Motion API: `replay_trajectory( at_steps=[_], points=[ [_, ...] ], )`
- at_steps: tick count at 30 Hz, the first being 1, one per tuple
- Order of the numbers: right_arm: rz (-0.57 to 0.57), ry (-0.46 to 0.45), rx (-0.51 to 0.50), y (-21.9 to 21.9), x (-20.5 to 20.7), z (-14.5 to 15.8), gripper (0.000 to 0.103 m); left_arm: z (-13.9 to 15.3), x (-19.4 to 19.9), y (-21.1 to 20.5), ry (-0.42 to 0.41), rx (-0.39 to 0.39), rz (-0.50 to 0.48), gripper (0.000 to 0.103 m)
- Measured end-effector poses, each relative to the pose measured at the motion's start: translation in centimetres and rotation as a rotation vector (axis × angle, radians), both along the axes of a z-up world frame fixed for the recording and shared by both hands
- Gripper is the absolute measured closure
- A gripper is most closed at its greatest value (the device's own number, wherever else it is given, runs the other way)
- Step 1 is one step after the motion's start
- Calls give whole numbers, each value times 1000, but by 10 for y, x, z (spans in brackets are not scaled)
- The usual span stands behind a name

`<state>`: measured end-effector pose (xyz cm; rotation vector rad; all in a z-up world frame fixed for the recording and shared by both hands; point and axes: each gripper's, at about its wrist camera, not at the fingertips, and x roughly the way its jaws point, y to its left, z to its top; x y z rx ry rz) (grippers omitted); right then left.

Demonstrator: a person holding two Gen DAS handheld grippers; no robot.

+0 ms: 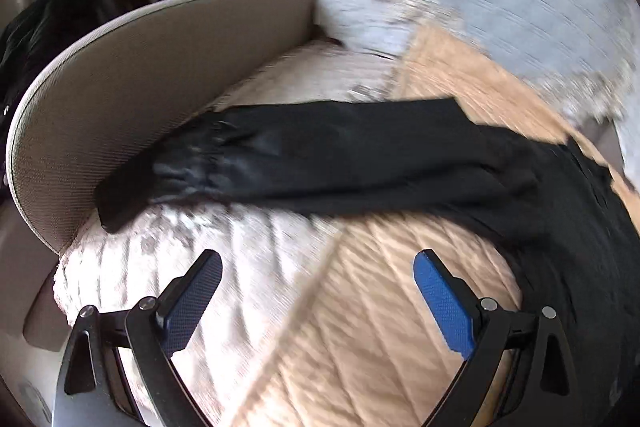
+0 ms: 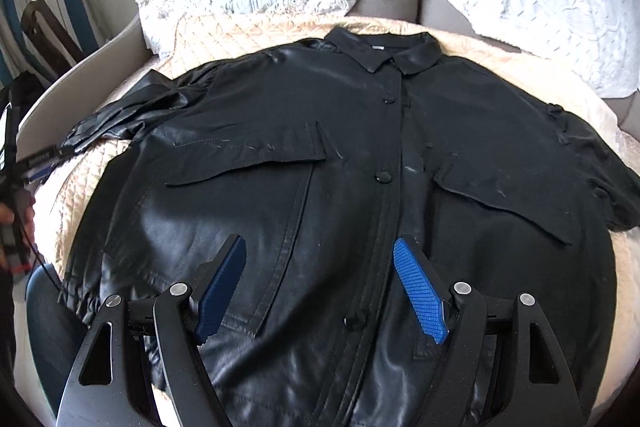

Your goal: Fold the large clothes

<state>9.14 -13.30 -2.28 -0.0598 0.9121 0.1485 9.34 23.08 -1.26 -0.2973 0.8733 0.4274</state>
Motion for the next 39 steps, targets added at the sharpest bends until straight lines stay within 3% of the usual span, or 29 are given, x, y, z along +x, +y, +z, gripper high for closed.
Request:
replay_trajectory(
  at_steps=[7, 10, 12, 14, 15, 16, 17, 20, 25, 31, 35, 39],
  points=[
    [23, 55, 8, 3, 14, -16, 26, -30, 13, 64, -21, -120, 180, 7],
    [30, 48, 8, 3, 17, -16, 26, -34, 17, 72, -43, -107, 226, 14],
    [30, 45, 14, 1, 19, -17, 26, -36, 22, 74, -37, -85, 244, 27],
    [26, 47, 29, -3, 18, -18, 26, -35, 27, 78, -48, -95, 242, 59],
    [24, 46, 35, -4, 18, -19, 26, -34, 29, 80, -52, -97, 242, 66],
    [23, 47, 41, -6, 17, -19, 26, -31, 30, 82, -55, -93, 248, 80],
    [23, 46, 48, -8, 16, -19, 26, -29, 32, 84, -63, -94, 246, 86],
    [19, 30, 63, -16, 9, -14, 26, -5, 32, 79, -105, -54, 219, 90],
    [-9, -1, 107, -36, -3, -8, 26, 64, 44, 35, -223, 38, 82, 91],
    [-49, -19, 138, -58, -19, -3, 26, 134, 75, -81, -368, 70, -228, 91],
    [-91, -23, 138, -76, -30, -1, 26, 135, 98, -177, -375, 32, -454, 91],
    [-137, -17, 138, -93, -37, 0, 26, 96, 123, -264, -279, -60, -649, 90]
  ],
)
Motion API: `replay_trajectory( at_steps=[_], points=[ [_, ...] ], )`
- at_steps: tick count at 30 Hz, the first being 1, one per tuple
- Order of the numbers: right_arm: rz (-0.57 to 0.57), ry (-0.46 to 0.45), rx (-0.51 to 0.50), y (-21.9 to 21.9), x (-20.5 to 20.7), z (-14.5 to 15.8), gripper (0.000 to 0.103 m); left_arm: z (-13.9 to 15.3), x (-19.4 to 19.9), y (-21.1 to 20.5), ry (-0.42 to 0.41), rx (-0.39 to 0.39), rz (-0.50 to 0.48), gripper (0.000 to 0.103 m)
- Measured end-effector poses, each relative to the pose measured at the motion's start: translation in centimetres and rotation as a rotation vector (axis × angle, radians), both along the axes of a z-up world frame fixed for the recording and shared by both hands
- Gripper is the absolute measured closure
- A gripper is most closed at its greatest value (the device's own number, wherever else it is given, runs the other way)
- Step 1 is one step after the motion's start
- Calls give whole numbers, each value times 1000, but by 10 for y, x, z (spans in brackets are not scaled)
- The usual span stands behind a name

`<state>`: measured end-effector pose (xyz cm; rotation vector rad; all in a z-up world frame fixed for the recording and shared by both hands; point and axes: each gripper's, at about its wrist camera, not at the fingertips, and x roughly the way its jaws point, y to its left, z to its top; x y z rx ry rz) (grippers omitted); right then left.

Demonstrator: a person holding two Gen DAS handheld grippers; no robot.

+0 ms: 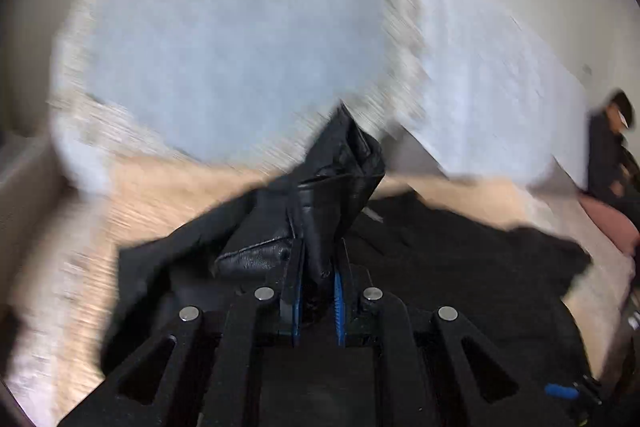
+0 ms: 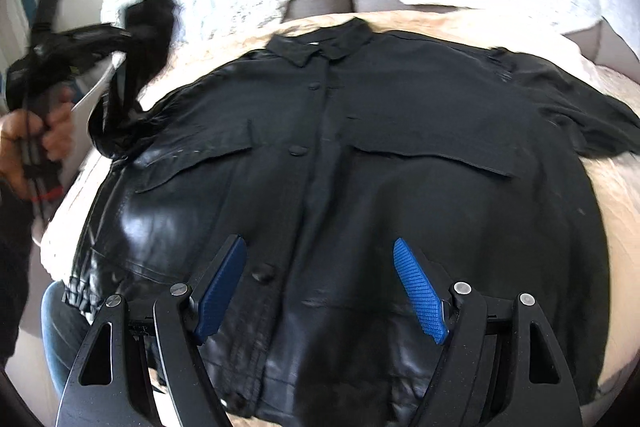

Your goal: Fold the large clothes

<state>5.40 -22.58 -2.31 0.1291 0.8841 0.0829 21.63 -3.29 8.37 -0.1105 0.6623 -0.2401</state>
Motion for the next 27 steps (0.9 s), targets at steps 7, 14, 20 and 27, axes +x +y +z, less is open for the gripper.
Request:
replay_trajectory(
  at_steps=[7, 14, 20, 27],
  points=[
    [-38, 7, 9, -16, -7, 1, 26, -36, -11, -59, 146, -42, -209, 85],
    [-2, -5, 61, -2, 11, 2, 26, -22, -33, 37, 80, -61, 15, 65],
    [44, -15, 164, 18, 64, 1, 27, -89, -20, 119, 272, -51, 199, 66],
    [51, 118, 226, 37, 150, -37, 47, -119, -29, 118, 288, -48, 178, 66]
  ],
)
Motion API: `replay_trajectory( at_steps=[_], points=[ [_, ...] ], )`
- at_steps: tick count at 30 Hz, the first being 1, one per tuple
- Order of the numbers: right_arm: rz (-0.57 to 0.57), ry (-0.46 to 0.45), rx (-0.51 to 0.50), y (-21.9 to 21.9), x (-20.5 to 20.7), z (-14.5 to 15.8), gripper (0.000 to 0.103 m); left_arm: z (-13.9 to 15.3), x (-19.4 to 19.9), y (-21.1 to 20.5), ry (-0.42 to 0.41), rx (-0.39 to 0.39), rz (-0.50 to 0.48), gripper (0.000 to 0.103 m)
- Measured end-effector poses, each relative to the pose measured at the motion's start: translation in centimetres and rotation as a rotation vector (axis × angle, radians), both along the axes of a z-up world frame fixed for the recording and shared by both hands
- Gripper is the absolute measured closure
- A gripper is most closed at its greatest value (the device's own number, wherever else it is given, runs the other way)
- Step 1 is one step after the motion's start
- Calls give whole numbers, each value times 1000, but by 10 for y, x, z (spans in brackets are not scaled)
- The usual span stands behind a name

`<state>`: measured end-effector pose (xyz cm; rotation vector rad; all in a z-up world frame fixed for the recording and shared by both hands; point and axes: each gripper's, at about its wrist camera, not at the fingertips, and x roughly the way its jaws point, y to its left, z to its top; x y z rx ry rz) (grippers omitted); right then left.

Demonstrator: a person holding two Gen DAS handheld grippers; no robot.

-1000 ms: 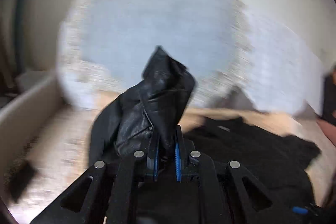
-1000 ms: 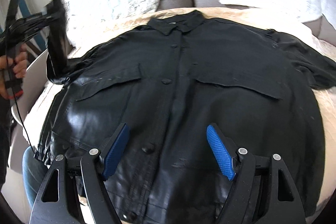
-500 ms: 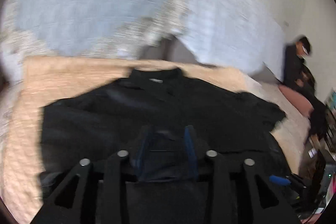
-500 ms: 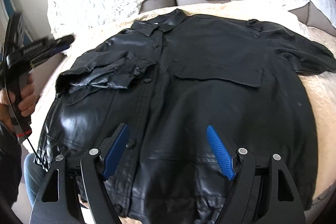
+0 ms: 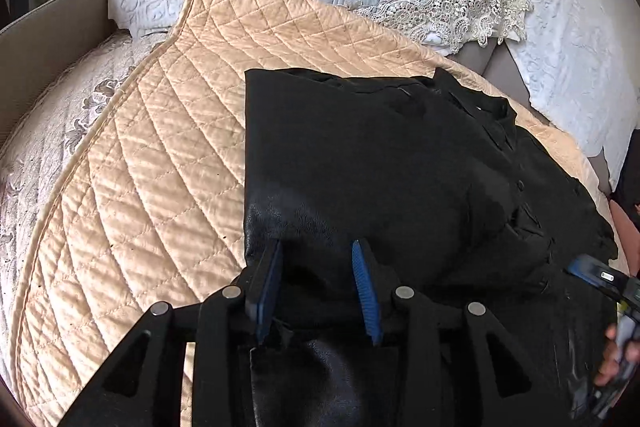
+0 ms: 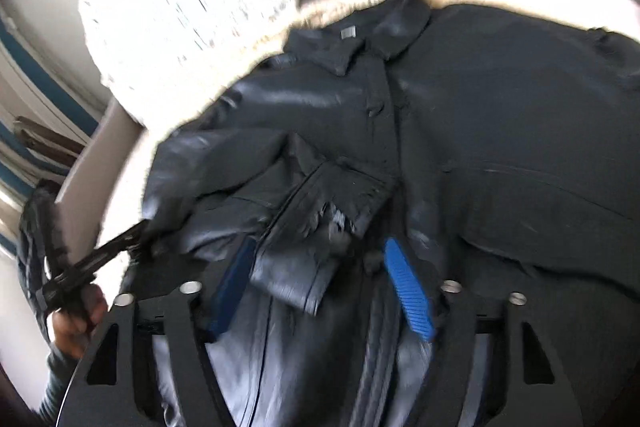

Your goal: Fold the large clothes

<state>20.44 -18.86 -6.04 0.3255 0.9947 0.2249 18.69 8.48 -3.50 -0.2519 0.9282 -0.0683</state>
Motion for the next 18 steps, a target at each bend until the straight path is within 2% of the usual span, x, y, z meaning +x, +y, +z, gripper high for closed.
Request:
replay_trajectory(
  at_steps=[2, 3, 4, 6, 8, 9, 11, 13, 15, 17, 18],
  points=[
    [-3, 35, -33, 6, 17, -12, 62, -4, 2, 1, 0, -4, -4, 66],
    [-17, 24, -74, 6, 21, -10, 85, -5, 2, 1, -1, -7, -3, 66],
    [-27, 19, -87, 3, 27, -7, 97, -7, 6, -1, -1, -8, -2, 66],
    [-54, -21, -45, -7, 35, 3, 97, -9, 12, 1, -2, -10, 0, 66],
    [-67, -66, -86, -13, 43, 14, 97, -10, 19, 1, -5, -5, -4, 66],
    [-66, -61, -120, -15, 49, 13, 97, -11, 21, 0, -3, 1, -3, 66],
    [-68, -28, -83, -21, 53, 10, 97, -11, 25, 0, 0, 5, -3, 66],
    [-61, -76, -79, -21, 42, 19, 97, -4, 22, 4, -1, -15, -2, 66],
    [-37, -124, -80, -15, 26, 28, 97, 8, 9, 7, -37, -45, -12, 66],
    [0, -127, -65, -2, 20, 23, 96, 17, -3, 7, -68, -48, -28, 65],
    [26, -99, -75, 6, 20, 13, 96, 18, -7, 5, -70, -40, -34, 64]
  ],
)
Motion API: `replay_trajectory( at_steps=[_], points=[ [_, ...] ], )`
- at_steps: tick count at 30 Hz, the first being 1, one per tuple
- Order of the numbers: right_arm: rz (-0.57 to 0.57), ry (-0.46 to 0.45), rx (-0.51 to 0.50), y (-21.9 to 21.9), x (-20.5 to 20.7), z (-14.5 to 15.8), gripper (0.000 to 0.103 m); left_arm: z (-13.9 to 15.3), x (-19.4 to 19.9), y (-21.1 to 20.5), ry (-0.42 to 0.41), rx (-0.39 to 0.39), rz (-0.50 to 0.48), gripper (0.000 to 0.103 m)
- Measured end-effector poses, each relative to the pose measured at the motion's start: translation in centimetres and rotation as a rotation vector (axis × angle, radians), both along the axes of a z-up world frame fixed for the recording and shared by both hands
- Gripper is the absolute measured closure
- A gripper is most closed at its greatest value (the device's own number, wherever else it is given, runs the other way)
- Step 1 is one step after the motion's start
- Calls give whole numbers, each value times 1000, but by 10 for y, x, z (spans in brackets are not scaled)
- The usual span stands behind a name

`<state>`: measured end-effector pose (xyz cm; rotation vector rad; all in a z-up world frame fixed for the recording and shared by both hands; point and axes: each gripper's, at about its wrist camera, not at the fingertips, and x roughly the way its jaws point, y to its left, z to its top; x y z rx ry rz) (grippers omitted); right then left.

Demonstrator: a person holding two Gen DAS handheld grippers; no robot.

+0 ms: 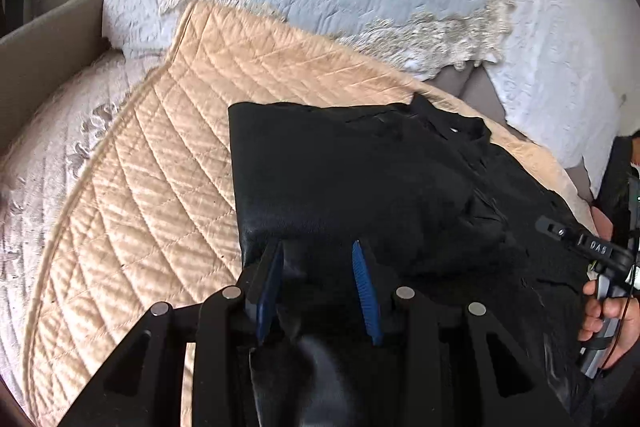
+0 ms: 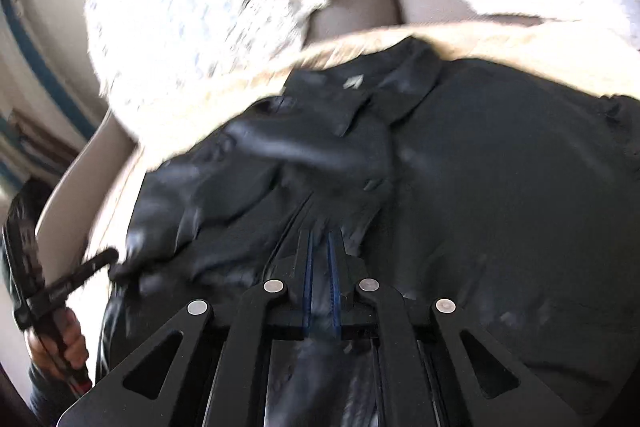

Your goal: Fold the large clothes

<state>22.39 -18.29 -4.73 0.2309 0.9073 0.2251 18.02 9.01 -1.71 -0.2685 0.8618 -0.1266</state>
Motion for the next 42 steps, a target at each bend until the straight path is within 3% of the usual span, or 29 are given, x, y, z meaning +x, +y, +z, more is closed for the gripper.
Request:
replay_trajectory(
  at_steps=[4, 6, 9, 13, 18, 24, 27, 28, 30, 34, 40, 41, 42],
  points=[
    [22, 129, -33, 6, 28, -33, 98, -24, 13, -8, 76, 55, -14, 61],
    [5, 131, -23, 2, 35, -30, 98, -28, 20, -9, 90, 72, -19, 61],
    [-13, 83, -37, 0, 22, -8, 93, -11, 13, -14, 76, 92, -20, 61],
    [-4, 38, 26, -15, -38, 9, 86, 3, -19, -19, 57, 125, -20, 61],
    [-76, 24, 0, -51, -116, 20, 82, 10, -68, -31, 74, 124, -29, 61],
    [-279, 19, -16, -122, -178, 23, 82, 7, -98, -47, 84, 113, -35, 59],
    [-450, 106, -36, -165, -200, 6, 82, -4, -99, -50, 113, 157, -16, 58],
    [-497, 116, 2, -180, -211, 3, 82, -5, -101, -50, 120, 157, -9, 58],
    [-518, 93, 43, -187, -224, 9, 82, 1, -110, -48, 116, 166, -3, 59],
    [-505, 51, 23, -186, -244, 25, 82, 21, -128, -51, 69, 175, 2, 58],
    [-482, 48, 45, -194, -258, 25, 81, 32, -146, -65, 42, 183, 0, 54],
    [-474, 37, 46, -193, -259, 28, 78, 34, -148, -69, 34, 184, -10, 53],
    [-463, 23, 48, -192, -259, 32, 64, 38, -150, -74, 25, 185, -20, 52]
  ],
)
